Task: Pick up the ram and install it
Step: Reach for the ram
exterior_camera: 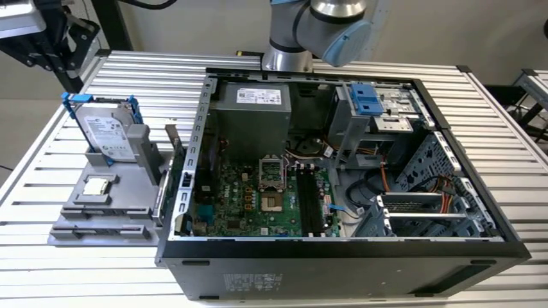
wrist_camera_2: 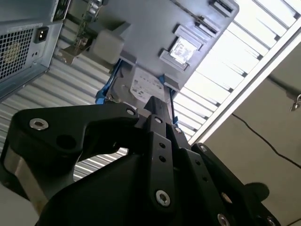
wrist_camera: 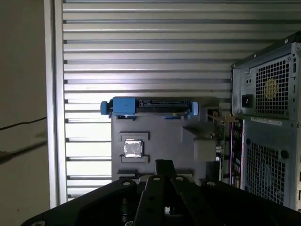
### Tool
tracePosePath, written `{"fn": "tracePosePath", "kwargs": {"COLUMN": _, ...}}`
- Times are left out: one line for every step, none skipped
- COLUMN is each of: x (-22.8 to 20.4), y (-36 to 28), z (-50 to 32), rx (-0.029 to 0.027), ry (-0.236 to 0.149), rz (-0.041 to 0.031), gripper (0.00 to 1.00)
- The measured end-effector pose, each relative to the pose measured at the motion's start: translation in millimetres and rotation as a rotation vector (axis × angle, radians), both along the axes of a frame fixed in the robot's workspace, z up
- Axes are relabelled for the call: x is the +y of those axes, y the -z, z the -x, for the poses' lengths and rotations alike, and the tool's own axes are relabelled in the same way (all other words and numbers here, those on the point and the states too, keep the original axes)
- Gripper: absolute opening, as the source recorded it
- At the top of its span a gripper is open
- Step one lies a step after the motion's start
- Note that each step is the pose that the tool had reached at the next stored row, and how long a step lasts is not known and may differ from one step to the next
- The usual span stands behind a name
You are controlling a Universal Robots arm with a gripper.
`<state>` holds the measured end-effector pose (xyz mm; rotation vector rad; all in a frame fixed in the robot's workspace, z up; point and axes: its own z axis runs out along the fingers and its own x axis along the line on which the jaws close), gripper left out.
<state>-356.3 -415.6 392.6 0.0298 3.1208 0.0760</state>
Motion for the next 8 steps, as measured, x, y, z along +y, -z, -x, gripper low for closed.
{"fn": "tracePosePath", "kwargs": {"x": -2.4, "y": 0.1, "z": 0.1, "rx": -0.0001, "ry": 0.0, "rz": 0.0, "gripper": 0.0}}
{"fn": "tracePosePath", "kwargs": {"x": -4.9, "y": 0.0, "z": 0.2, "rx": 0.0, "ry": 0.0, "rz": 0.0001, "gripper": 0.0}}
{"fn": "tracePosePath", "kwargs": {"x": -7.6, "y": 0.0, "z": 0.2, "rx": 0.0, "ry": 0.0, "rz": 0.0001, "gripper": 0.0}}
{"fn": "tracePosePath", "kwargs": {"x": -10.3, "y": 0.0, "z": 0.2, "rx": 0.0, "ry": 0.0, "rz": 0.0001, "gripper": 0.0}}
{"fn": "tracePosePath", "kwargs": {"x": -12.9, "y": 0.1, "z": 0.2, "rx": 0.0, "ry": 0.0, "rz": 0.0001, "gripper": 0.0}}
{"fn": "tracePosePath", "kwargs": {"x": -15.7, "y": 0.1, "z": 0.2, "rx": 0.0, "ry": 0.0, "rz": 0.0001, "gripper": 0.0}}
{"fn": "tracePosePath", "kwargs": {"x": -18.6, "y": 0.1, "z": 0.3, "rx": 0.0, "ry": 0.0, "rz": 0.0, "gripper": 0.0}}
{"fn": "tracePosePath", "kwargs": {"x": -21.4, "y": 0.2, "z": 0.3, "rx": 0.0, "ry": 0.0, "rz": 0.0001, "gripper": 0.0}}
